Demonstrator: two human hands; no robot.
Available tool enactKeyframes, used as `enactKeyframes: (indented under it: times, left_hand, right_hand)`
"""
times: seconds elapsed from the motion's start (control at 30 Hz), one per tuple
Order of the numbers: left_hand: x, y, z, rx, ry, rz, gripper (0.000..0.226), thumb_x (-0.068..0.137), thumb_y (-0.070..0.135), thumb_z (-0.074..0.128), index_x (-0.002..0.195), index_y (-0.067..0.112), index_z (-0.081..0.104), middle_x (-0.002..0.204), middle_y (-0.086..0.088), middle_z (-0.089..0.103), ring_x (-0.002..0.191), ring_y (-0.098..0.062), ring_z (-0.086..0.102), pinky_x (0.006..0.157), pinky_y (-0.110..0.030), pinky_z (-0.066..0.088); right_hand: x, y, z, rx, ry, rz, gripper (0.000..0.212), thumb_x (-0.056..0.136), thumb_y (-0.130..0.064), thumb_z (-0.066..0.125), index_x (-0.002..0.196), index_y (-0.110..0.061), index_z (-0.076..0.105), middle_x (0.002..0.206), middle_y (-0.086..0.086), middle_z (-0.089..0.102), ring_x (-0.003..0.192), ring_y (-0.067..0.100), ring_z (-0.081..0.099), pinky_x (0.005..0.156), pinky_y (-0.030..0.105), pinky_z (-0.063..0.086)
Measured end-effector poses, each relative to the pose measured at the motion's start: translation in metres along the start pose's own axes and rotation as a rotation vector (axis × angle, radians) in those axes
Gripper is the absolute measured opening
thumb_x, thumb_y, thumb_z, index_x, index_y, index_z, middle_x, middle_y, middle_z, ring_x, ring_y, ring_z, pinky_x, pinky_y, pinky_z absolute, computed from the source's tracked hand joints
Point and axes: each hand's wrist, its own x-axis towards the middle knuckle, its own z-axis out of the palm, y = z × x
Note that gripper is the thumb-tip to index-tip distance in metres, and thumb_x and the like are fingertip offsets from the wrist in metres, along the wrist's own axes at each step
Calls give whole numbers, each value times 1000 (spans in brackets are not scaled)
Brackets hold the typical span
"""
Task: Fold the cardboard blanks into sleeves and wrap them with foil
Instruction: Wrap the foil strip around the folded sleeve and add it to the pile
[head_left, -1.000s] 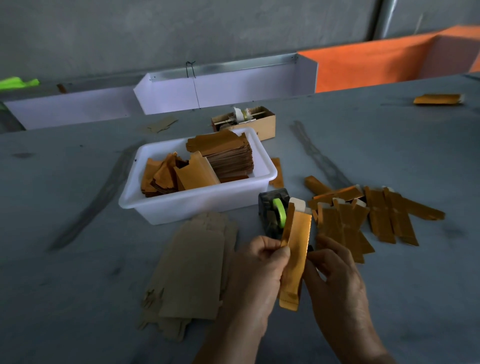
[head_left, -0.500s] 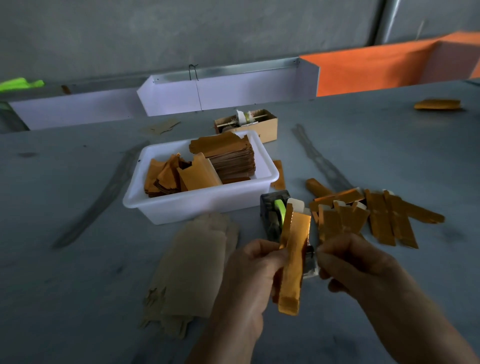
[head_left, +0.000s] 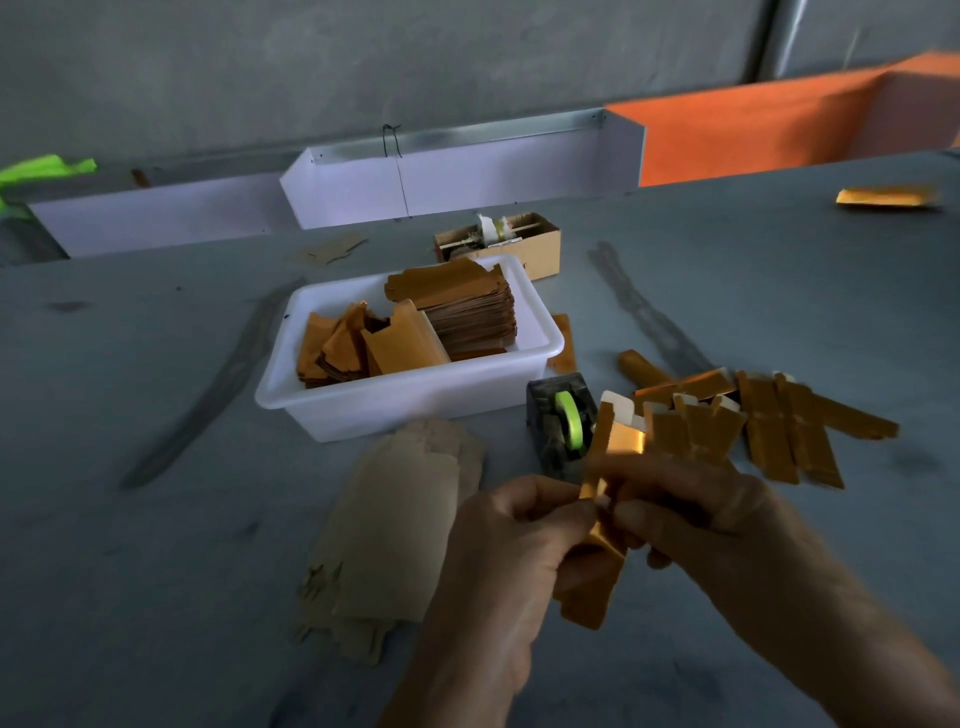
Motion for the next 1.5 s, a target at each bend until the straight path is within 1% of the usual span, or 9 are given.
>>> enactKeyframes:
  times: [0.07, 0.17, 0.5, 0.77, 1.03, 1.13, 1.2, 1.33, 1.5]
  left_hand:
    - [0, 2, 0, -10, -17, 2, 10, 81, 9, 70, 73, 10, 74, 74, -9, 74, 70, -18, 73, 64, -26, 58]
    - [-1, 4, 1, -21, -52, 1, 11, 83, 7, 69, 73, 9, 74, 75, -10, 74, 71, -20, 73, 62, -24, 58]
    - [-4, 8, -1, -17, -136, -56, 11, 86, 9, 63, 83, 4, 73, 82, -12, 75, 78, -21, 73, 69, -26, 58]
    - [-7, -2, 4, 93, 16, 48, 16, 91, 11, 59, 81, 10, 71, 72, -4, 74, 68, -18, 73, 67, -29, 60]
    - [-12, -17, 18, 251, 235, 337, 26, 89, 9, 62, 68, 24, 68, 67, -4, 70, 64, -14, 69, 50, -14, 49]
    - [-12, -18, 15, 223, 265, 358, 24, 88, 7, 62, 69, 20, 68, 65, -5, 70, 59, -10, 67, 48, -12, 47]
    - [-11, -18, 10, 223, 290, 366, 19, 87, 11, 63, 71, 19, 70, 66, 0, 71, 59, -8, 67, 48, -13, 48]
    - [-12, -18, 8, 237, 268, 321, 14, 87, 18, 65, 75, 22, 70, 70, 7, 72, 65, -6, 68, 53, -13, 50]
    - [-11, -18, 8, 200, 208, 241, 18, 88, 18, 64, 77, 30, 71, 75, 3, 73, 72, -15, 71, 66, -32, 60]
  right_hand:
    - [1, -1, -1, -40, 17, -17, 39, 80, -13, 65, 102, -43, 59, 80, -13, 67, 72, 4, 62, 59, 16, 50]
    - [3, -3, 0, -57, 77, 24, 30, 77, -17, 69, 95, -32, 51, 79, -12, 69, 67, 5, 65, 55, 18, 50]
    - [5, -3, 2, -108, 74, 88, 24, 76, -18, 71, 88, -26, 52, 77, -12, 69, 66, 5, 65, 59, 23, 51]
    - [1, -8, 7, -279, 128, 83, 27, 77, -24, 72, 84, -30, 47, 68, -7, 64, 66, -6, 61, 54, 9, 47]
    - [-6, -25, 20, -677, 253, 28, 31, 85, -45, 56, 96, -35, 28, 72, -13, 54, 61, 3, 53, 51, 17, 40]
    - [-6, -24, 22, -749, 279, 35, 45, 73, -51, 65, 90, -34, 27, 58, -16, 39, 48, -4, 35, 41, 16, 25]
    - [-7, -22, 16, -701, 339, 50, 55, 60, -57, 70, 89, -33, 30, 54, -19, 33, 47, -7, 30, 43, 13, 19]
    - [-3, -13, 13, -250, 195, 175, 58, 45, -70, 54, 89, -33, 46, 66, -11, 58, 61, 0, 58, 49, 12, 40]
    - [0, 1, 19, 100, 96, 234, 26, 62, -37, 67, 85, -25, 62, 74, -10, 69, 71, 5, 65, 67, 24, 49]
